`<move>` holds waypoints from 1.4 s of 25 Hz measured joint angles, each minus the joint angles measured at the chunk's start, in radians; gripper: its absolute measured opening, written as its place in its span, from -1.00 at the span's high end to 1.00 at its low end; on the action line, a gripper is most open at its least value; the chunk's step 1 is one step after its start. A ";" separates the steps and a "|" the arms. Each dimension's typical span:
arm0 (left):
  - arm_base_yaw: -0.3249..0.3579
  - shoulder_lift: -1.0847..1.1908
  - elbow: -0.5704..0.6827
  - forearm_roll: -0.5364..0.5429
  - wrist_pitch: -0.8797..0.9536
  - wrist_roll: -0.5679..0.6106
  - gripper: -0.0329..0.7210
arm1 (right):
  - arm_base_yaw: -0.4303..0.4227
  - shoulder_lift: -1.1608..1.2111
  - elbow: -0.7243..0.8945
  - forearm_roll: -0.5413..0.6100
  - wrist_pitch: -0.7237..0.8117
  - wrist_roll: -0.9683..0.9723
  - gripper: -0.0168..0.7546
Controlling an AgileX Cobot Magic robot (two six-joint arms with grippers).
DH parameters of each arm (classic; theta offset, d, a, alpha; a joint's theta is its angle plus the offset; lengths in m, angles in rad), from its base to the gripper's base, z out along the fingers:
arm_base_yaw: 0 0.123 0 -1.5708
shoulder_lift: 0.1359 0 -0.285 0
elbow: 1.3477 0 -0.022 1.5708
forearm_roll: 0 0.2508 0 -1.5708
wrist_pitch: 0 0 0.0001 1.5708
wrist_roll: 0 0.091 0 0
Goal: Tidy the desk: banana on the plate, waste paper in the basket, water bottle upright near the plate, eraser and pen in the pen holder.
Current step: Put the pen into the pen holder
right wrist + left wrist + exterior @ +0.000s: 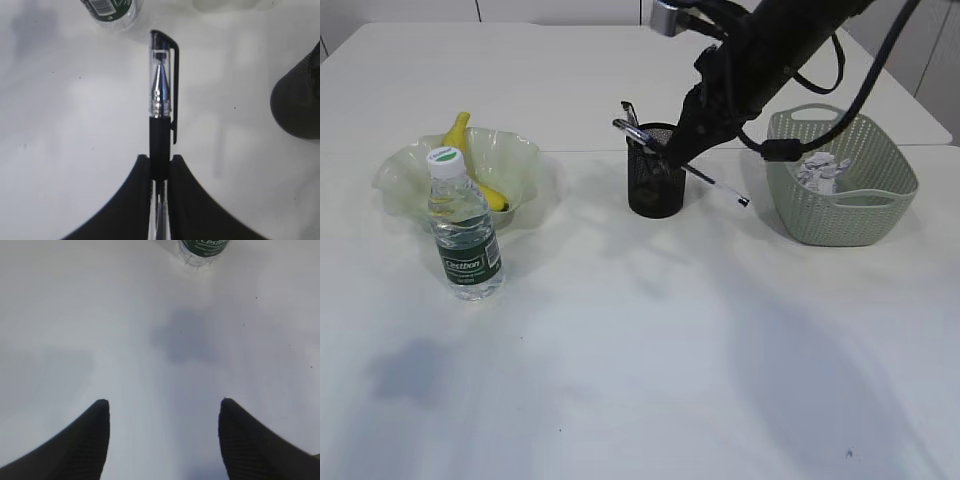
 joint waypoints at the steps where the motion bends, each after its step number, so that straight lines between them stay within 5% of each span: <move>1: 0.000 0.000 0.000 -0.004 0.000 0.000 -0.37 | -0.017 0.000 0.002 0.034 0.000 -0.023 0.85; 11: -0.004 0.000 0.000 -0.028 0.006 0.000 -0.37 | -0.130 0.015 0.002 0.346 -0.002 -0.239 0.85; 35: -0.004 0.000 0.000 -0.031 0.010 0.000 -0.38 | -0.132 0.218 0.005 1.044 -0.440 -0.802 0.85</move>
